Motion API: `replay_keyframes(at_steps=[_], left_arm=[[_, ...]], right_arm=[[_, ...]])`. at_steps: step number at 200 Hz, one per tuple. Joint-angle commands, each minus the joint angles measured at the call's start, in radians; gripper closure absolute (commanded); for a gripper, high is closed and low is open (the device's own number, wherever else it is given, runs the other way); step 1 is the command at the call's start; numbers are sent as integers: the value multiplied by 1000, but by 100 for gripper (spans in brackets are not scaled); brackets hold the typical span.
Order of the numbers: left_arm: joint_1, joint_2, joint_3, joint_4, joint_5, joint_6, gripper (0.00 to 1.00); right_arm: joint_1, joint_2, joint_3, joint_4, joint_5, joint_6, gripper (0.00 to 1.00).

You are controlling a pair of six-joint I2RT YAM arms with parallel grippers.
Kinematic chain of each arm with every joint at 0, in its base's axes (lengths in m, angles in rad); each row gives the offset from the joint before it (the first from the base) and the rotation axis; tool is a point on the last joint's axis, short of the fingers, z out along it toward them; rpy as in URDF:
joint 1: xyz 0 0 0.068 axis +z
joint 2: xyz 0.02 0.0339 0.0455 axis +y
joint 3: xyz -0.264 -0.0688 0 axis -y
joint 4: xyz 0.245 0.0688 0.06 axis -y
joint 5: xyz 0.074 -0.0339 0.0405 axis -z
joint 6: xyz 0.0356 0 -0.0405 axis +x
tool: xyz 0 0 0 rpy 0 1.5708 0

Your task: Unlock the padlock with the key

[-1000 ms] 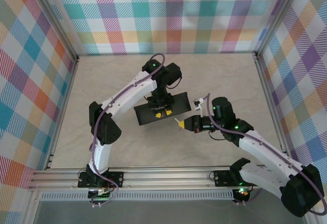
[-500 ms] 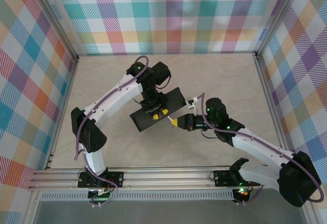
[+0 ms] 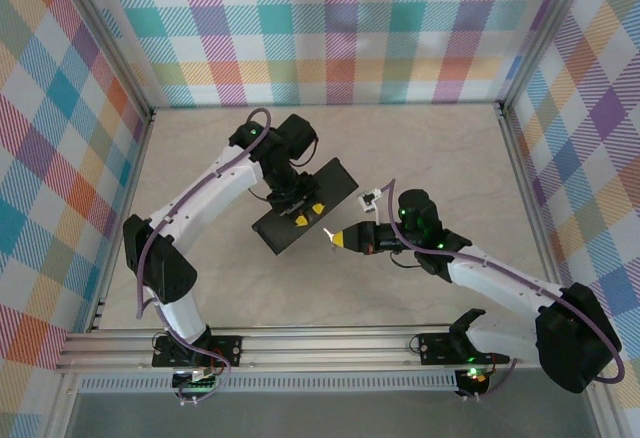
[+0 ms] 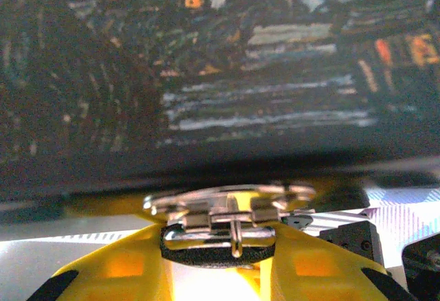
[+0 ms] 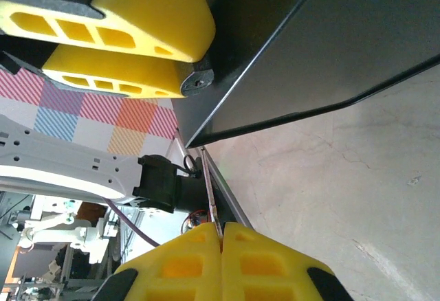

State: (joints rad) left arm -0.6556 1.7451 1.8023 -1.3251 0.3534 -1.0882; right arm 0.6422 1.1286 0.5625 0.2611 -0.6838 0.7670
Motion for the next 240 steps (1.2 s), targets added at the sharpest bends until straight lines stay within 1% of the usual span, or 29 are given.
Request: replay_keyframes(at_steps=[1,20,38,59,166,240], left_arm=[[8,-55,0,51,45,2,98],[8,-55,-2,56,50,5,98],[11,-59,-6,59,55,7,99],[13,-63,-8,64,58,7,99],[16,-82,-44,92,73,-1,100],[17,-108,-81,119,81,-17,100]], right_arm=[[6,22,10,86,-45,21,100],[6,47,13,133,-44,43,100],[4,65,24,133,-24,46,100],[5,82,31,171,-20,62,100],[5,126,72,182,-17,71,100],[3,161,79,236,-8,100,100]])
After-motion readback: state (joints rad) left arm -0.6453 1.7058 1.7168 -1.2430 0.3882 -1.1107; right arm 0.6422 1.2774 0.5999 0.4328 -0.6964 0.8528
